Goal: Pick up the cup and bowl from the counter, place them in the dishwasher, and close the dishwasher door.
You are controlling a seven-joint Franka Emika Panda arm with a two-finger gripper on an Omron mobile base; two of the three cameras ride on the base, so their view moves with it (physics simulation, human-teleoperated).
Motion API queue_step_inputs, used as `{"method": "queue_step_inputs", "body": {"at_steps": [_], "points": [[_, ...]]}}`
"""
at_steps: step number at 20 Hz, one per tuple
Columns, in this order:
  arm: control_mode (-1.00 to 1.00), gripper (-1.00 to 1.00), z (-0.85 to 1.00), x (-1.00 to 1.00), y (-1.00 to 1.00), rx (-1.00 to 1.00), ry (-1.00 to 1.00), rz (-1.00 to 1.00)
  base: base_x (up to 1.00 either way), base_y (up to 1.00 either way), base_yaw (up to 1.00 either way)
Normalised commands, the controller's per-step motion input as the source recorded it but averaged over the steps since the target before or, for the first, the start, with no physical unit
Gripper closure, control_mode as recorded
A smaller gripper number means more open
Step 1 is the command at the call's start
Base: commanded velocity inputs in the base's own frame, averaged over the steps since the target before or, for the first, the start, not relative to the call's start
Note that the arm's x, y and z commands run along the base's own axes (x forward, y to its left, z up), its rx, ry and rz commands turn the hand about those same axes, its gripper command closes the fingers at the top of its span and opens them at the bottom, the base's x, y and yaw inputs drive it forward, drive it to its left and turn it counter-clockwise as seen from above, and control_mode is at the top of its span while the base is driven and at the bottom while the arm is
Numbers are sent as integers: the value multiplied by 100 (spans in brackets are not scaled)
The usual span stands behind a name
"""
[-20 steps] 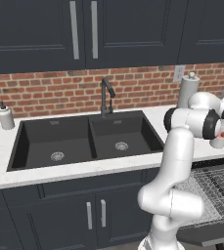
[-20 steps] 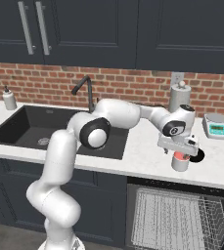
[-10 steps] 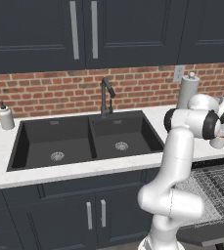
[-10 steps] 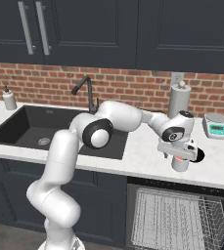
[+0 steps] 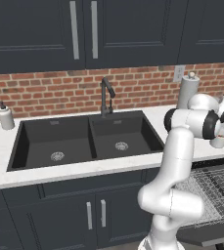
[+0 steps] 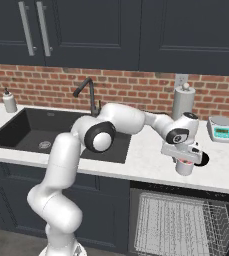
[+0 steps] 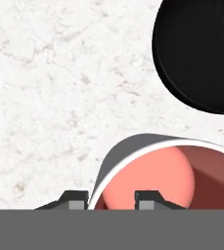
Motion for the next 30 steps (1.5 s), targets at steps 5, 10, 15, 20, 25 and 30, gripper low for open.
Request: {"method": "queue_step_inputs", "body": {"at_steps": [5, 10, 15, 20, 25, 30], "points": [[-100, 100, 0, -2, 0, 0, 0, 0, 0, 0, 0], [-100, 100, 0, -67, 15, 0, -5, 5, 0, 0, 0], [-100, 100, 0, -100, 33, 2, -13, 8, 0, 0, 0], [-100, 100, 0, -100, 35, 1, -23, 10, 0, 0, 0], [-100, 100, 0, -100, 15, 2, -30, 9, 0, 0, 0], [-100, 100, 0, -99, -1, 5, -43, 5, 0, 0, 0]]}}
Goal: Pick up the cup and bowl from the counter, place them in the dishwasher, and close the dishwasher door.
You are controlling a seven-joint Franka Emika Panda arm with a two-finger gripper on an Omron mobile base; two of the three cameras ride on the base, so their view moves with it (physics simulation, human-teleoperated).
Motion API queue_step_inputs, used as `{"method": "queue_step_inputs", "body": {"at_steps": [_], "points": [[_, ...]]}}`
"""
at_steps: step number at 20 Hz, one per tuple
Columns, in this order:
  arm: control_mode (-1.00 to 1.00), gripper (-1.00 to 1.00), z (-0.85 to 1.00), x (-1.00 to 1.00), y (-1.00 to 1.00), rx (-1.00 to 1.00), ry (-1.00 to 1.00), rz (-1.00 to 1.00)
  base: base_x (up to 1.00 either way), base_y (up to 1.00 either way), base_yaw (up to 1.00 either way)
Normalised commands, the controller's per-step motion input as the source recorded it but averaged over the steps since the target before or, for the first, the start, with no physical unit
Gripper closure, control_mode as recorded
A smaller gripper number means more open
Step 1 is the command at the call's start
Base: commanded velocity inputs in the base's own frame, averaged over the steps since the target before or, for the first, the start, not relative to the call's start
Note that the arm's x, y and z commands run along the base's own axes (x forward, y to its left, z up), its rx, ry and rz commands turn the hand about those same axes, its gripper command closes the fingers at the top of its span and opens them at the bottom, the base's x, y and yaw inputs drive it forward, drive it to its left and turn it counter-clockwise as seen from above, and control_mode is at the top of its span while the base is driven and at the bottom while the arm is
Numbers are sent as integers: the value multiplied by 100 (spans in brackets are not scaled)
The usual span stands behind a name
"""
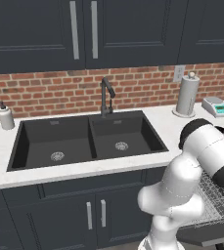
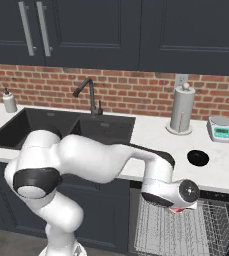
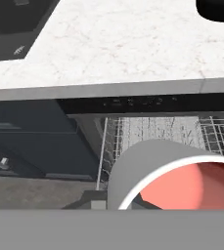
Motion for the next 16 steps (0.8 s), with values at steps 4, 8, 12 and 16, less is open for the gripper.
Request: {"method": "queue_step_inputs", "body": {"at_steps": [4, 8, 12, 16], "points": [[-100, 100, 0, -71, -29, 12, -39, 2, 0, 0, 0], [-100, 100, 0, -36, -46, 12, -27, 1, 0, 0, 0], [-100, 100, 0, 9, -51, 5, -4, 6, 0, 0, 0], [-100, 100, 0, 37, -57, 1, 2, 14, 0, 0, 0]]}}
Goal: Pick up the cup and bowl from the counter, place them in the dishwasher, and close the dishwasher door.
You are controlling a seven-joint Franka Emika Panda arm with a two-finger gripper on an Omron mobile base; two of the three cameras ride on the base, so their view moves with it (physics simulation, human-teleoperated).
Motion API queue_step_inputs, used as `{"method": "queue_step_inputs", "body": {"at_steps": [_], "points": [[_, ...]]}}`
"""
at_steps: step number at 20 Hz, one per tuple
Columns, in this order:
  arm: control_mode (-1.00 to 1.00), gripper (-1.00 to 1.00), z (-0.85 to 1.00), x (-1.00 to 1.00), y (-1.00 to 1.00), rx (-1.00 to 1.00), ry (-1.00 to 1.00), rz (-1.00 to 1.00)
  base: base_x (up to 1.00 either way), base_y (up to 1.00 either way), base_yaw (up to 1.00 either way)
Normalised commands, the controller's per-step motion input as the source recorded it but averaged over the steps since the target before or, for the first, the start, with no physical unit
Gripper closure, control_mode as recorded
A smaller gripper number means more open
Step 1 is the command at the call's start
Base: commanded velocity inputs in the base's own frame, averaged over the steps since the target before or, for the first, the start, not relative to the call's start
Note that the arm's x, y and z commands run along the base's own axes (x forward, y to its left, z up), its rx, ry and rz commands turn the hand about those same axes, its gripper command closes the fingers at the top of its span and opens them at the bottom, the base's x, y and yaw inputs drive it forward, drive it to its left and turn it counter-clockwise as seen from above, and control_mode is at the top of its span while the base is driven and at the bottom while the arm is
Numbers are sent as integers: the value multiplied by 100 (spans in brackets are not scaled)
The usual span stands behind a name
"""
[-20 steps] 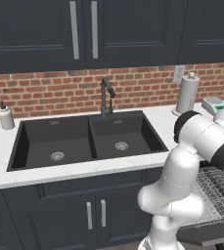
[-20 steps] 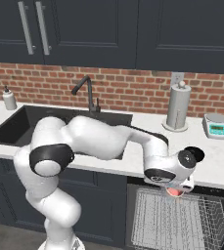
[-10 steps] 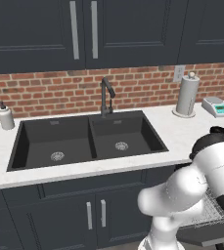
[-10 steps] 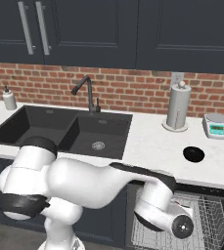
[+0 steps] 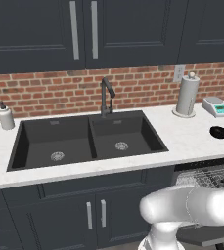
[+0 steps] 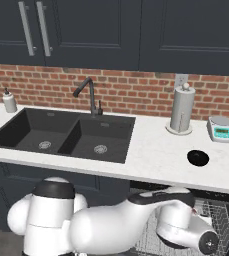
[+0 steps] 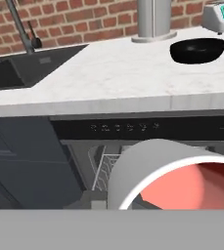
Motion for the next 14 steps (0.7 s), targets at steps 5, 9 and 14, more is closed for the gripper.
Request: {"method": "queue_step_inputs", "body": {"at_steps": [5, 9, 14], "points": [[-100, 100, 0, 40, -22, 0, 10, 11, 0, 0, 0], [-100, 100, -18, 44, 3, 0, 31, 0, 0, 0, 0], [-100, 100, -27, 51, 18, 0, 48, -2, 0, 0, 0]]}}
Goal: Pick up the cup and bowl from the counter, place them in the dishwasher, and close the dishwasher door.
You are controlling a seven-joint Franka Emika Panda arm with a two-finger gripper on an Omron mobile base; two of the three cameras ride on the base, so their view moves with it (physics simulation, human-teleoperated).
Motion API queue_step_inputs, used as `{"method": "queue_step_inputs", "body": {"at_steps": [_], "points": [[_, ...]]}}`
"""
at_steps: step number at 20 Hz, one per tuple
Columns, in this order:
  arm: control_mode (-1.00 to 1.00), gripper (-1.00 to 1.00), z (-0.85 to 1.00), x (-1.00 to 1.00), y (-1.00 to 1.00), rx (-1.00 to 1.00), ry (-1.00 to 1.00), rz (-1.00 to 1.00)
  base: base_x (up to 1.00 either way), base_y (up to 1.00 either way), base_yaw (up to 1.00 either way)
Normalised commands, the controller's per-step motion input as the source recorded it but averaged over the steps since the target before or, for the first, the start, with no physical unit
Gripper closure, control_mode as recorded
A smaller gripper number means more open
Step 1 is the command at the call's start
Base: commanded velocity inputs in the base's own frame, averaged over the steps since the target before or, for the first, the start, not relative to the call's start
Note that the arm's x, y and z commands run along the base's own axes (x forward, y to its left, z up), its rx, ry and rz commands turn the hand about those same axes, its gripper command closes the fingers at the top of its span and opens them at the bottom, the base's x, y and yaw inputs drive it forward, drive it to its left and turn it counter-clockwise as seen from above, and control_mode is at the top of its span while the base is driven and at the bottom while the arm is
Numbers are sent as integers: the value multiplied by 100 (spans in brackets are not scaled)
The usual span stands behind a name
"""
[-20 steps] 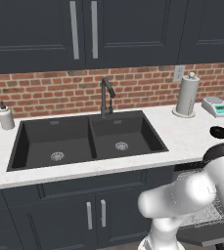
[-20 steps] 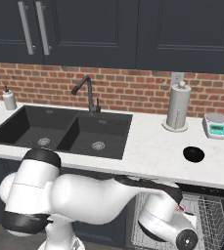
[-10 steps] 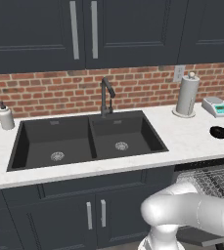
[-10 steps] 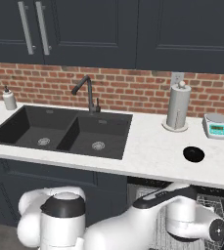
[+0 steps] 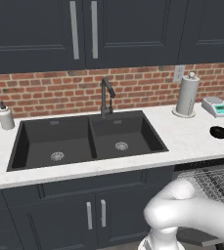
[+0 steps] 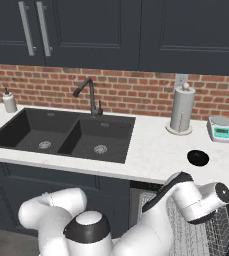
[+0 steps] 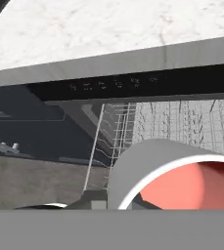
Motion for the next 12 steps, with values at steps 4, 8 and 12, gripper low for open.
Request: {"method": "queue_step_inputs", "body": {"at_steps": [4, 8, 12], "points": [[-100, 100, -48, 19, 5, 2, 36, -2, 0, 0, 0], [-100, 100, -51, 0, 0, 4, 14, 0, 0, 0, 0], [-100, 100, -50, 0, 0, 0, 2, 0, 0, 0, 0]]}}
